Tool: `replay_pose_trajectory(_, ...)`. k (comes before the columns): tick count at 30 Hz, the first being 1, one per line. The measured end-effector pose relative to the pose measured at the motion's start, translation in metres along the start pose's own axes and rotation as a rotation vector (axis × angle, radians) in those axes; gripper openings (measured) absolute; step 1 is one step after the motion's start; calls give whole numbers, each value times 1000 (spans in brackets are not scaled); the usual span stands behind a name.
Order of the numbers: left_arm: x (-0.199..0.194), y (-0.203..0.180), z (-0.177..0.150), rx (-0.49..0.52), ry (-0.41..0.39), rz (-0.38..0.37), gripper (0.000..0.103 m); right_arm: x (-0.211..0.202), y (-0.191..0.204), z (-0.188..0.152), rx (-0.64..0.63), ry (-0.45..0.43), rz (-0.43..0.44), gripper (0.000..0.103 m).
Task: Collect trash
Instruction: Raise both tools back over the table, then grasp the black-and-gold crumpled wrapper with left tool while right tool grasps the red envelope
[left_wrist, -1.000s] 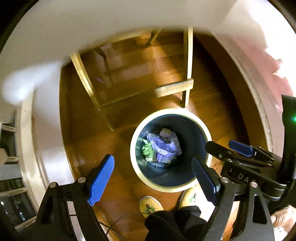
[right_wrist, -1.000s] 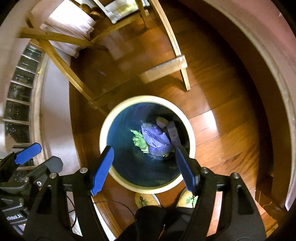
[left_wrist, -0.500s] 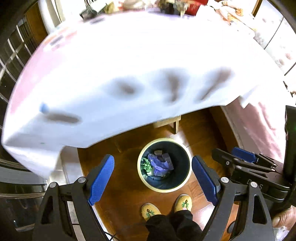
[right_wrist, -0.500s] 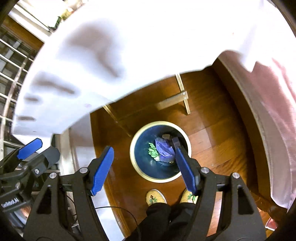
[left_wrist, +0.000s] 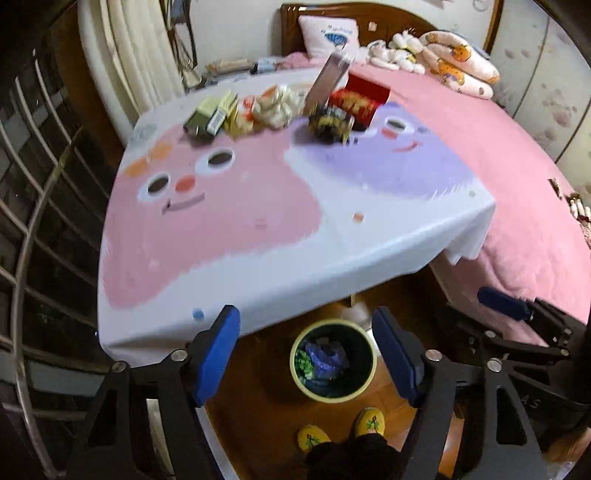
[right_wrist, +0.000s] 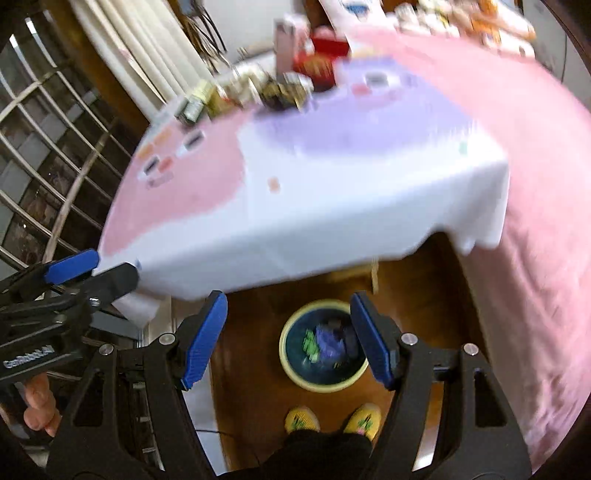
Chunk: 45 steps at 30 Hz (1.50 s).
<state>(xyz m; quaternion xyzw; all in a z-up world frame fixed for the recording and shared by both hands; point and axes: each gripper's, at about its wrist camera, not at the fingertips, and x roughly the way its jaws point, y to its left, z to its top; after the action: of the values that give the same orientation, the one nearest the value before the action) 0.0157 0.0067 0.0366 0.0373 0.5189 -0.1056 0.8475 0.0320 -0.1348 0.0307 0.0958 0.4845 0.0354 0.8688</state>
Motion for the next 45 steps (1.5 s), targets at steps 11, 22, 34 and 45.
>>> replay_pose_trajectory(11, -39, 4, 85, -19, -122, -4, 71, -43, 13, 113, -162, -189, -61, 59)
replay_pose_trajectory(22, 54, 4, 191, -212, -48, 38, 71, 93, -33, 246, -427, -150, -36, 57)
replay_pose_trajectory(34, 167, -3, 269, -404, 66, 113, 71, 239, -52, 305, -708, -49, 12, 57)
replay_pose_trajectory(45, 223, 0, 292, -489, 119, 49, 71, 262, -88, 332, -667, -43, 92, 18)
